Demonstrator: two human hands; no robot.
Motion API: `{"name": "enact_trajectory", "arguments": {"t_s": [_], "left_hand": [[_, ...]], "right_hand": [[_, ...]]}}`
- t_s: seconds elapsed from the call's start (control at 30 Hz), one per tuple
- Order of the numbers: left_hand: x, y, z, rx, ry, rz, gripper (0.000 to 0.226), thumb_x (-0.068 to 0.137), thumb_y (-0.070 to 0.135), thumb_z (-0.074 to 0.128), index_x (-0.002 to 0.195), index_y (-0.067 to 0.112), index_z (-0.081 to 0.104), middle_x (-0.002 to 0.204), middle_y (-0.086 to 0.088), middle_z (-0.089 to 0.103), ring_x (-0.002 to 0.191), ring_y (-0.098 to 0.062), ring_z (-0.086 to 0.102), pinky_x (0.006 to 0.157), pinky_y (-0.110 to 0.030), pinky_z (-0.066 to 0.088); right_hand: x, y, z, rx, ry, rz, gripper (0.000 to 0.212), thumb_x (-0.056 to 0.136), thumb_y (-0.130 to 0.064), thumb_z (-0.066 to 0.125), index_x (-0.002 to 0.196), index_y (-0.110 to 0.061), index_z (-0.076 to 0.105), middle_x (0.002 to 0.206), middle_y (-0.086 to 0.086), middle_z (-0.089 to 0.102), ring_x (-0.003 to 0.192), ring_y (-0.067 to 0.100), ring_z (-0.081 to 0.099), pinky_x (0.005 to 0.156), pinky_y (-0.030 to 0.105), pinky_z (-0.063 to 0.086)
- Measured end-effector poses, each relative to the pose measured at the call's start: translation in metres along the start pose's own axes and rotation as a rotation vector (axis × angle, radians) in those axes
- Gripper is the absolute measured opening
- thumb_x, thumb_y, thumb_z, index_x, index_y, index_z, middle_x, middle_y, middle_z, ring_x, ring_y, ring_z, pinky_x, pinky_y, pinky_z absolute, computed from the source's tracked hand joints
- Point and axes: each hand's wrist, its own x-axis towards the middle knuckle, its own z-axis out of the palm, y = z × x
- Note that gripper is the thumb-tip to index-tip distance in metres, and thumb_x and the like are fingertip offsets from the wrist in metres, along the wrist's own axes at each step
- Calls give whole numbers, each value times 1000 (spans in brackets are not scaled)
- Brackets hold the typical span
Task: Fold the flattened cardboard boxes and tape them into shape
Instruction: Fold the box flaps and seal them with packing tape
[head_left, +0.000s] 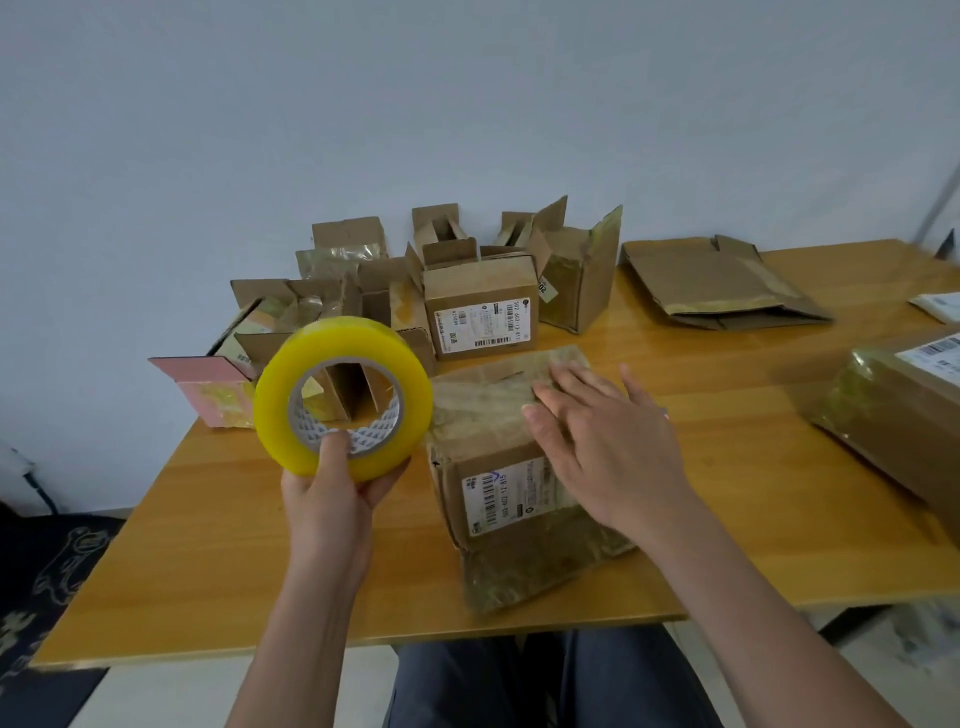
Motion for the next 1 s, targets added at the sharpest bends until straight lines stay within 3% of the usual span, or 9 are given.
{"name": "enact_trajectory", "arguments": {"t_s": [0.13,0.27,0.37,0.47,0.67,0.8,0.9,1.0], "left_hand": [[-1,-1,-8,-2,-10,-3,34,99,11,51,133,9,50,118,-15,68,98,-25,71,69,-38,60],[1,0,-11,9,-32,-10,35,99,9,50,134,9,50,119,-17,67,101,-28,70,73,-43,61],[1,2,-11,51,-50,15,28,99,8,49,126,16,55,115,-13,69,101,-27,70,74,-43,61],[1,8,-13,98,-57,58,24,99,7,49,108,26,60,104,-6,71,96,-23,71,69,-39,62],[-7,12,-48,190,-3,73,25,99,6,49,101,27,64,96,-2,72,97,-25,70,66,-37,62],[-18,5,-61,196,6,45,28,98,5,50,124,15,58,106,-8,69,96,-24,70,63,-33,61],[-21,2,-65,219,-7,57,33,98,6,52,130,12,54,110,-11,68,94,-22,71,63,-33,61],[-22,0,-68,223,-13,60,35,98,6,53,132,12,53,113,-12,67,94,-23,71,63,-33,61]], "right_hand": [[6,-31,-4,-58,2,-39,88,91,-60,-14,151,-13,28,161,5,19,151,17,7,123,40,-2],[9,-38,8,59,-30,-115,91,87,-65,-19,153,-20,24,161,-2,20,149,11,16,122,35,11],[12,-30,10,82,-34,-130,92,86,-66,-18,152,-20,27,160,-3,22,148,9,18,121,31,12],[14,-28,10,109,-19,-143,88,88,-65,-14,149,-22,34,158,-5,27,146,5,22,116,25,11],[15,-22,8,232,59,-161,80,93,-61,-3,132,-28,59,145,-11,47,136,1,40,104,19,26],[17,-28,7,222,94,-143,78,94,-62,-1,128,-31,63,141,-13,52,131,5,48,100,28,39],[17,-26,3,281,47,-186,77,88,-73,6,136,-37,54,146,-11,47,136,8,43,107,34,34],[10,-22,0,144,-87,-278,91,71,-92,11,145,-46,35,156,-18,27,145,5,25,118,37,13]]}}
